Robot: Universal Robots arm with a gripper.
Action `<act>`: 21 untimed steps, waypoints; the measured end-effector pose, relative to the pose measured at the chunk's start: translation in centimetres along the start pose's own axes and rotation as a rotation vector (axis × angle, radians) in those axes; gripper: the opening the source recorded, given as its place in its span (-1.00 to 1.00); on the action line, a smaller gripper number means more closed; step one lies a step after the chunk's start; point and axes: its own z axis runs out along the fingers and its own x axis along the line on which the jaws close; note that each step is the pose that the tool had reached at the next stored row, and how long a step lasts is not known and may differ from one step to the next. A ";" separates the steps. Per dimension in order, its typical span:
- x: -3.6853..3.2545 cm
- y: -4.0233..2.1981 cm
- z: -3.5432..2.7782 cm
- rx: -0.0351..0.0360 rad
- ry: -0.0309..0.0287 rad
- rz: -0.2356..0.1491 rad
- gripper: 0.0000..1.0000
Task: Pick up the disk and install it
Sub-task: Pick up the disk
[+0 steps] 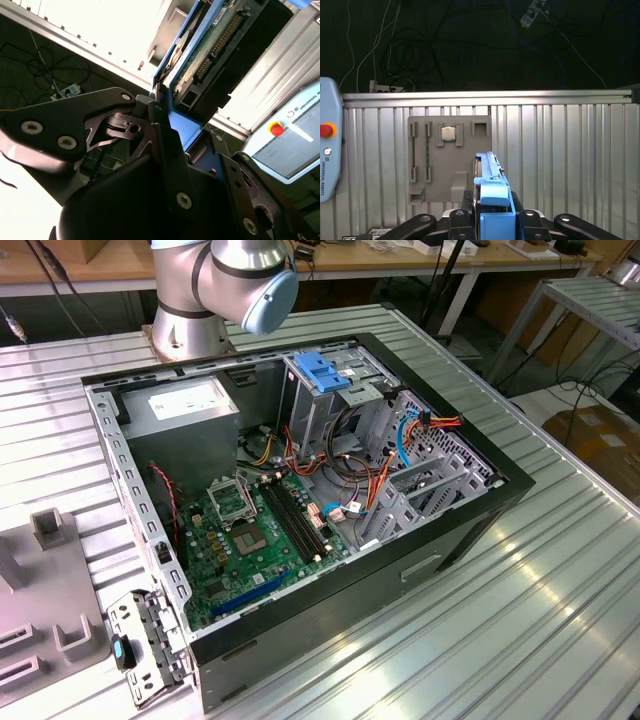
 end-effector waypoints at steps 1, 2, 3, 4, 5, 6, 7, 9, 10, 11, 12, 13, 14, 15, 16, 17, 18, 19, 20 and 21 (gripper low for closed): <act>0.00 -0.04 0.00 -0.0001 0.0000 0.000 -0.25; 0.00 -0.07 0.00 0.0000 0.0000 0.000 -0.25; 0.00 -0.11 0.00 0.0000 0.0000 0.000 -0.25; 0.00 -0.15 0.00 0.0000 0.0000 0.000 -0.25; 0.00 -0.20 0.00 0.0000 0.0000 0.000 -0.25; 0.00 -0.24 0.00 0.0000 0.0000 0.000 -0.25; 0.00 -0.29 0.01 0.0000 0.0000 0.000 -0.25; 0.00 -0.39 0.00 -0.0001 0.0001 0.000 -0.25; 0.00 -0.44 0.01 0.0000 0.0000 0.000 -0.25; 0.00 -0.48 0.01 -0.0001 0.0000 0.000 -0.25; 0.00 -0.52 0.01 0.0000 0.0000 0.000 -0.25; 0.00 -0.57 0.01 -0.0001 0.0001 0.000 -0.25; 0.00 -0.60 0.01 -0.0001 0.0000 0.000 -0.25; 0.00 -0.64 0.01 0.0000 0.0000 0.000 -0.25; 0.00 -0.69 0.01 0.0000 0.0000 0.000 -0.25; 0.00 -0.74 0.01 -0.0001 0.0001 0.000 -0.25; 0.00 -0.77 0.02 0.0000 0.0000 0.000 -0.25; 0.00 -0.82 0.01 -0.0001 0.0001 0.000 -0.25; 0.00 -0.86 0.01 0.0000 0.0000 0.000 -0.25; 0.00 -0.90 0.02 0.0000 0.0000 0.000 -0.25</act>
